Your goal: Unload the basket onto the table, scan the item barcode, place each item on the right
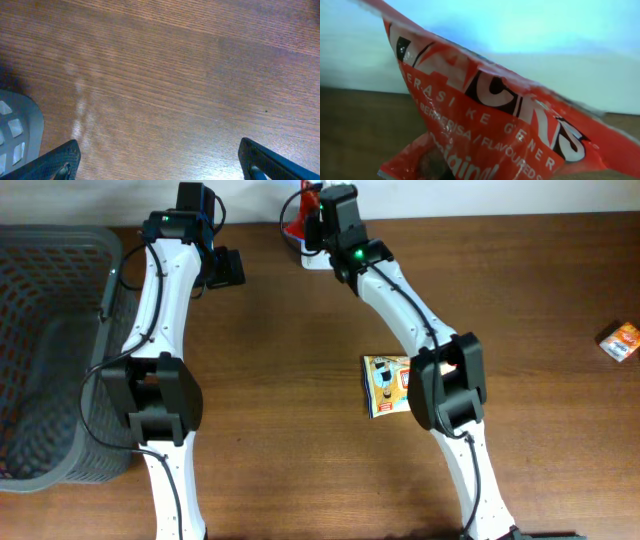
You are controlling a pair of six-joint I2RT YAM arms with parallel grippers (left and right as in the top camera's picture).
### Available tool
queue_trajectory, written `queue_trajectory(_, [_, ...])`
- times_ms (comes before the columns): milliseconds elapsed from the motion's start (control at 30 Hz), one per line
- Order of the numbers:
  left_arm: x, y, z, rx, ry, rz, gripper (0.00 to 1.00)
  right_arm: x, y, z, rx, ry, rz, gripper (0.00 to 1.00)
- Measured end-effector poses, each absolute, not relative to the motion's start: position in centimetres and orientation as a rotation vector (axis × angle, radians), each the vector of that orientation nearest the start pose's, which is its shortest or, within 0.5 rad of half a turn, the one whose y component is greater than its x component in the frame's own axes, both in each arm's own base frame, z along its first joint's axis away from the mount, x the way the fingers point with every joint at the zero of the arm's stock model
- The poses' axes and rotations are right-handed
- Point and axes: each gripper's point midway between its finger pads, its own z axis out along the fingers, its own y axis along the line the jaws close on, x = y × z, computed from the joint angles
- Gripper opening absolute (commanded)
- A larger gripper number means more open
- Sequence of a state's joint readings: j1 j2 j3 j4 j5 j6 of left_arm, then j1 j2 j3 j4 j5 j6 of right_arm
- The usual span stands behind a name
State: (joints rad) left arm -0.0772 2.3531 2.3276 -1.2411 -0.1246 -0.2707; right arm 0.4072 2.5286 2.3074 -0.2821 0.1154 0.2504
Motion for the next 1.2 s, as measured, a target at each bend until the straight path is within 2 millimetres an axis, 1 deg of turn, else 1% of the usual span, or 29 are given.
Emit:
queue_trajectory(33, [52.6, -1.9, 12.1, -0.299, 2.804, 0.098, 0.99, 65.6, 25.6, 14.8, -0.073, 2.074, 0.255, 0.04])
queue_trajectory(100, [52.6, -1.9, 12.1, -0.299, 2.804, 0.098, 0.99, 66.2, 24.5, 15.3, -0.029, 2.041, 0.2, 0.04])
queue_trajectory(167, [52.6, -1.9, 12.1, -0.299, 2.804, 0.098, 0.99, 66.4, 22.5, 14.6, 0.007, 2.069, 0.129, 0.04])
queue_trajectory(233, [52.6, -1.9, 12.1, -0.299, 2.804, 0.098, 0.99, 66.8, 19.4, 14.5, 0.062, 2.084, 0.052, 0.04])
queue_trajectory(267, [52.6, -1.9, 12.1, -0.299, 2.804, 0.098, 0.99, 66.7, 17.0, 14.8, 0.099, 2.103, -0.007, 0.04])
queue_trajectory(300, [52.6, -1.9, 12.1, -0.299, 2.804, 0.098, 0.99, 66.8, 13.5, 16.1, 0.16, 2.094, -0.076, 0.04])
queue_trajectory(333, [52.6, -1.9, 12.1, -0.299, 2.804, 0.098, 0.99, 66.5, 8.9, 18.7, 0.24, 2.076, -0.158, 0.04])
queue_trajectory(367, [52.6, -1.9, 12.1, -0.299, 2.803, 0.099, 0.99, 65.3, 3.2, 22.2, 0.337, 2.052, -0.243, 0.04])
queue_trajectory(400, [52.6, -1.9, 12.1, -0.299, 2.805, 0.099, 0.99, 63.6, -1.4, 24.1, 0.407, 2.069, -0.309, 0.04])
queue_trajectory(433, [52.5, -1.9, 12.1, -0.299, 2.806, 0.099, 0.99, 61.3, -7.6, 25.8, 0.51, 2.079, -0.394, 0.04])
queue_trajectory(467, [52.5, -1.9, 12.1, -0.299, 2.805, 0.099, 0.99, 58.5, -12.9, 25.7, 0.603, 2.132, -0.483, 0.04])
queue_trajectory(500, [52.5, -1.9, 12.1, -0.299, 2.805, 0.099, 0.99, 55.8, -17.9, 24.6, 0.699, 2.184, -0.562, 0.04])
queue_trajectory(533, [52.6, -1.9, 12.1, -0.3, 2.804, 0.099, 0.99, 51.6, -24.4, 21.8, 0.842, 2.269, -0.659, 0.04])
queue_trajectory(600, [52.6, -1.9, 12.1, -0.299, 2.803, 0.098, 0.99, 46.9, -30.4, 18.3, 1.003, 2.331, -0.732, 0.04])
queue_trajectory(633, [52.6, -1.9, 12.1, -0.299, 2.804, 0.098, 0.99, 45.4, -32.0, 17.0, 1.052, 2.346, -0.747, 0.04])
queue_trajectory(667, [52.6, -1.9, 12.1, -0.299, 2.804, 0.099, 0.99, 43.1, -34.6, 14.7, 1.132, 2.359, -0.749, 0.47])
queue_trajectory(700, [52.6, -1.9, 12.1, -0.299, 2.804, 0.099, 0.99, 40.5, -36.4, 12.5, 1.21, 2.395, -0.743, 0.8])
queue_trajectory(733, [52.6, -1.9, 12.1, -0.299, 2.804, 0.098, 0.99, 39.6, -37.5, 11.6, 1.249, 2.387, -0.723, 0.98])
queue_trajectory(767, [52.6, -1.9, 12.1, -0.3, 2.804, 0.098, 0.99, 38.0, -39.0, 10.8, 1.304, 2.378, -0.688, 0.99])
queue_trajectory(833, [52.6, -1.9, 12.1, -0.299, 2.804, 0.099, 0.99, 37.9, -39.2, 10.7, 1.312, 2.377, -0.662, 0.99])
queue_trajectory(900, [52.6, -1.9, 12.1, -0.299, 2.804, 0.098, 0.99, 38.6, -38.3, 11.7, 1.284, 2.373, -0.641, 0.99])
queue_trajectory(967, [52.6, -1.9, 12.1, -0.3, 2.803, 0.098, 0.99, 40.1, -36.3, 16.1, 1.205, 2.314, -0.62, 0.99])
queue_trajectory(1000, [52.6, -1.9, 12.1, -0.299, 2.804, 0.098, 0.99, 40.8, -34.1, 19.1, 1.147, 2.293, -0.588, 0.99])
queue_trajectory(1033, [52.6, -1.9, 12.1, -0.299, 2.803, 0.099, 0.99, 41.6, -31.2, 22.3, 1.074, 2.273, -0.544, 0.99])
queue_trajectory(1067, [52.6, -1.9, 12.1, -0.299, 2.804, 0.098, 0.99, 42.8, -24.1, 25.7, 0.911, 2.327, -0.36, 0.99])
queue_trajectory(1100, [52.6, -1.9, 12.1, -0.299, 2.803, 0.099, 0.99, 43.0, -19.9, 25.9, 0.826, 2.398, -0.22, 0.99])
queue_trajectory(1133, [52.6, -1.9, 12.1, -0.3, 2.803, 0.098, 0.99, 41.7, -15.2, 24.2, 0.764, 2.565, -0.086, 0.99])
queue_trajectory(1167, [52.5, -1.9, 12.0, -0.299, 2.809, 0.1, 0.99, 37.3, -9.5, 21.0, 0.725, 2.868, 0.034, 0.99])
queue_trajectory(1200, [52.5, -1.9, 12.0, -0.299, 2.808, 0.1, 0.99, 36.2, -6.4, 19.5, 0.665, 2.988, 0.096, 0.99])
